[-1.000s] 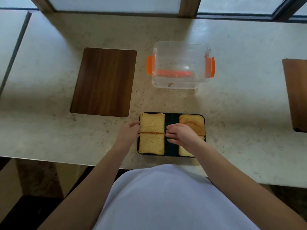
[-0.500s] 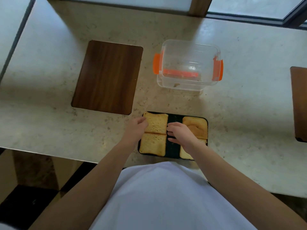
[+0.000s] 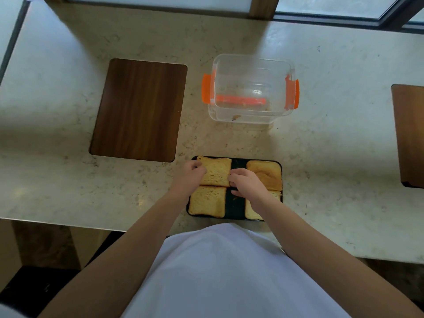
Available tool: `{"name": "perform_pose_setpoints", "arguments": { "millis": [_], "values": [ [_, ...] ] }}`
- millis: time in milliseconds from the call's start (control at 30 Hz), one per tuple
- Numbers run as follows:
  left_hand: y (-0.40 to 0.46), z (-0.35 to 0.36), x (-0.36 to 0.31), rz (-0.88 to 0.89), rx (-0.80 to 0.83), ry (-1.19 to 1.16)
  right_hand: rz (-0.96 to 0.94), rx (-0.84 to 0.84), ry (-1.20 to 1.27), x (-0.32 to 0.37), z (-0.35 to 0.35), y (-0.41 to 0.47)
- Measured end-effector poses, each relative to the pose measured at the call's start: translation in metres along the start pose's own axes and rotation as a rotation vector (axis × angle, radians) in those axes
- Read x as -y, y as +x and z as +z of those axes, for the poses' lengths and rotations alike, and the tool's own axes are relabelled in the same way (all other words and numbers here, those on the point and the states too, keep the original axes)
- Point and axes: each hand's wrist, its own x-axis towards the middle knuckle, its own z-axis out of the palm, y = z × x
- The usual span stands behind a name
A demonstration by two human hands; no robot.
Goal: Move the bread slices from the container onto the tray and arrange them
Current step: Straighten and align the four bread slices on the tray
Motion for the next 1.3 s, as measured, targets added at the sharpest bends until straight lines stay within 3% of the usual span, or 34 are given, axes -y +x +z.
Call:
{"name": "perform_pose_setpoints", "arguments": {
  "millis": [800,1300],
  "values": [
    [-0.008,0.004,0.002,-0.007,-0.01,-0.034,-0.016,-0.015,-0.082,0.001,0.001,-0.001],
    [-0.022,-0.004,0.016,-0.05,0.001,0.158,0.099,-0.015,-0.002,-0.009,0.009,-0.008]
  ]
}}
